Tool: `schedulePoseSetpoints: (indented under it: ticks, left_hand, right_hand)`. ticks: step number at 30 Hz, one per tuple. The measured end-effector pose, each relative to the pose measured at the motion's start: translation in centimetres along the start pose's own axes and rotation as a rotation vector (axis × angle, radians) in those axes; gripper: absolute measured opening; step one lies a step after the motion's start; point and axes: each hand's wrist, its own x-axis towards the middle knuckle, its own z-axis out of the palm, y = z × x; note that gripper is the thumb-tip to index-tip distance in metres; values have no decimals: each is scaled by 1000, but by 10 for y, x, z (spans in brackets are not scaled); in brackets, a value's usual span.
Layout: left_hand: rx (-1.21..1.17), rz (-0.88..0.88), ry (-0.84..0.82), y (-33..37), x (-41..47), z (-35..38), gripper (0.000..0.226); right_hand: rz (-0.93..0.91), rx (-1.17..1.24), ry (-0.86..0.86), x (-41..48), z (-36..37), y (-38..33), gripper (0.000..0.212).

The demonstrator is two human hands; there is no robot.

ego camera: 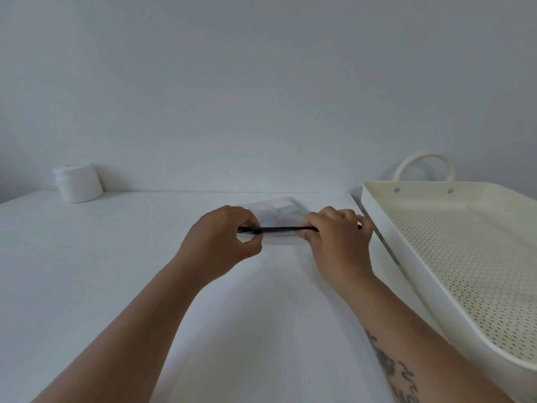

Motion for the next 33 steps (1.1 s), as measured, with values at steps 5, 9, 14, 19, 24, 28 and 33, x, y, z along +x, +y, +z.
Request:
schedulePoseSetpoints:
  ticks: [5,9,14,19,24,28,33]
  left_hand:
    - [-85,6,35,-2,0,-1,12]
    - [-114,17,11,-2,0,2,15]
    - [-152,27,53,-3,1,8,16]
    - [-163,74,-30,-14,-1,14,43]
    - [-76,-15,-62,-29,-1,17,58]
    - [-43,-31,-43,-31,0,19,42]
    - [114,-88,-24,-36,1,11,22]
  right_hand:
    - [49,17,8,1,2,4,12]
    - [135,52,-48,-1,4,9,13]
    - [40,109,-39,2,2,7,12]
    - [-166,273,-19,2,4,-9,3]
    - [-119,516,-121,1,1,-1,9]
    - [-121,537,-166,0,2,-1,7]
    - [-19,295,-54,1,1,22,17]
